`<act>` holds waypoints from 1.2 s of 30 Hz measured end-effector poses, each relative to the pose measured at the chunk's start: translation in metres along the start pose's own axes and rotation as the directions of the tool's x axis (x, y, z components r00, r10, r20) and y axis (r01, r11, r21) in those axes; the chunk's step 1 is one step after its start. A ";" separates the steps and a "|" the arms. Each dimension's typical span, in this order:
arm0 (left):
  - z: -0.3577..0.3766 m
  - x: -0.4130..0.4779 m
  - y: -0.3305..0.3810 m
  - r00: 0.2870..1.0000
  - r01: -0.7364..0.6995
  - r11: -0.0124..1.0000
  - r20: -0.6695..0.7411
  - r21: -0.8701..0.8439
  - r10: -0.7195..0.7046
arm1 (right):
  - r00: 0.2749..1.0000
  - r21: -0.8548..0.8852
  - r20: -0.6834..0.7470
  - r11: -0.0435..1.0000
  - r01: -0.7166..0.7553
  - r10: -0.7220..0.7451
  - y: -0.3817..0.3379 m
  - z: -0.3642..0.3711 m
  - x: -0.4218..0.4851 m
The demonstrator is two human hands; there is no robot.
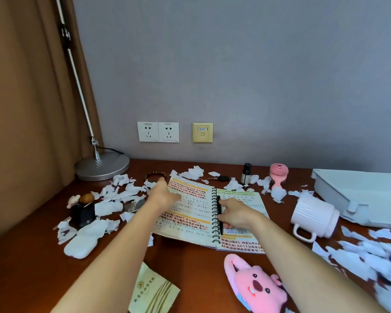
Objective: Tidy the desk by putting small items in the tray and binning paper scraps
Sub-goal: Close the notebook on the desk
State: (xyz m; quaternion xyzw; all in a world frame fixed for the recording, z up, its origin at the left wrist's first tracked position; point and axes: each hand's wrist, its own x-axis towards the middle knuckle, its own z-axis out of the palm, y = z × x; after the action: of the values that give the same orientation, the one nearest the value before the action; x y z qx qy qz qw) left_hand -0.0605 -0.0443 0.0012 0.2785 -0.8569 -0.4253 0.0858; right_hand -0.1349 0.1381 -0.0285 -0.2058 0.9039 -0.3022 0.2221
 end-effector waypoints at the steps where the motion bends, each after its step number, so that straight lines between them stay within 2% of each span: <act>1: -0.006 0.000 0.003 1.000 -0.021 1.000 -0.017 -0.001 0.021 | 1.000 0.007 0.007 1.000 0.004 -0.004 -0.002 0.002 0.001; 7: -0.036 -0.006 0.015 0.985 -0.163 0.986 -0.056 0.024 0.164 | 0.998 0.055 0.050 0.997 0.045 -0.048 -0.025 0.020 0.000; 11: -0.049 -0.004 0.027 0.961 -0.276 0.961 -0.032 0.009 0.276 | 0.994 0.087 0.089 0.995 0.055 -0.063 -0.044 0.033 0.002; 17: -0.042 -0.009 0.037 0.950 -0.313 0.947 -0.010 -0.078 0.313 | 0.985 0.162 0.142 0.984 0.070 -0.093 -0.066 0.048 0.009; 21: -0.022 -0.017 0.049 0.938 -0.304 0.951 0.153 -0.062 0.310 | 0.974 0.261 0.218 0.965 -0.005 -0.054 -0.064 0.045 0.013; 24: 0.000 -0.019 0.061 0.916 -0.378 0.913 0.204 0.155 0.345 | 0.962 0.417 0.272 0.904 -0.091 -0.028 -0.059 0.031 0.003; 28: 0.026 -0.025 0.068 0.882 -0.471 0.771 0.250 0.429 0.400 | 0.952 0.642 0.288 0.758 -0.113 -0.101 -0.033 0.011 0.004; 32: 0.046 -0.032 0.068 0.877 -0.476 0.672 0.249 0.568 0.410 | 0.968 0.802 0.251 0.559 -0.209 0.003 -0.010 0.004 0.020; 34: 0.053 -0.034 0.065 0.879 -0.470 0.645 0.254 0.603 0.403 | 0.976 0.836 0.206 0.507 -0.211 0.067 -0.001 0.001 0.025; 36: 0.057 -0.032 0.057 0.889 -0.458 0.664 0.299 0.591 0.347 | 0.976 0.856 0.171 0.470 -0.215 0.135 0.001 -0.002 0.026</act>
State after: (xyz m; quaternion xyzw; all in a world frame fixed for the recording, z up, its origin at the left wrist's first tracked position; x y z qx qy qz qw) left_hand -0.0794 0.0396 0.0130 0.0588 -0.9938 -0.0942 0.0070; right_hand -0.1575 0.1270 -0.0351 0.0161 0.6339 -0.6838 0.3609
